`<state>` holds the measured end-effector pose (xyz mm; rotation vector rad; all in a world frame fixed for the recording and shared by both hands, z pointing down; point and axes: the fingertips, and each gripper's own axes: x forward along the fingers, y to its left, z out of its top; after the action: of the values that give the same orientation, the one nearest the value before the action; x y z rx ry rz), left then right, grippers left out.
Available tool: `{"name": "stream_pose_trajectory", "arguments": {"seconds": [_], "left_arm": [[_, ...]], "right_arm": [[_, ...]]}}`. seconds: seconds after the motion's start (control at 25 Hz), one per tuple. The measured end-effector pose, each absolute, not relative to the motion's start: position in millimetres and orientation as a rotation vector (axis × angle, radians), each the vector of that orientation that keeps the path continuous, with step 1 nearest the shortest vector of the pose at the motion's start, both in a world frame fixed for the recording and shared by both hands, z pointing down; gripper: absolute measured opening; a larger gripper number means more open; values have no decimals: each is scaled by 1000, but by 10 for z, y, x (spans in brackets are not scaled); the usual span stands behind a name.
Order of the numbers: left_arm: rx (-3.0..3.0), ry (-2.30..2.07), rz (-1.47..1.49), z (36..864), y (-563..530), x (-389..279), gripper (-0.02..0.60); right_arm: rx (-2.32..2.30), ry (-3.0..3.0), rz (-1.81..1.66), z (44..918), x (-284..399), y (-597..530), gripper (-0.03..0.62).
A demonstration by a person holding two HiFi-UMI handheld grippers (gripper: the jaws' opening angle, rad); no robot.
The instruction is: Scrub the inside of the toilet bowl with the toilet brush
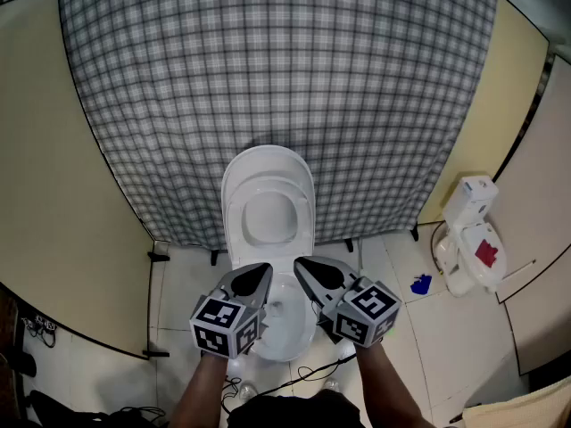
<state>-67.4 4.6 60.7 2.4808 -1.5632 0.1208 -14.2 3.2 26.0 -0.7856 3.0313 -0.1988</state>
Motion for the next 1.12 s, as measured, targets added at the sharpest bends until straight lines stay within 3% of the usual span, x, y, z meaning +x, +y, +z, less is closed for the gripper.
{"name": "stream_pose_trajectory", "arguments": {"seconds": [0.64, 1.12], "left_arm": [[2444, -1507, 142, 1008, -103, -497, -8], [2374, -1451, 154, 2085, -219, -230, -8]], "right_arm": [[-866, 3009, -314, 646, 45, -129, 29], [-1119, 3067, -443, 1831, 598, -405, 40]]}}
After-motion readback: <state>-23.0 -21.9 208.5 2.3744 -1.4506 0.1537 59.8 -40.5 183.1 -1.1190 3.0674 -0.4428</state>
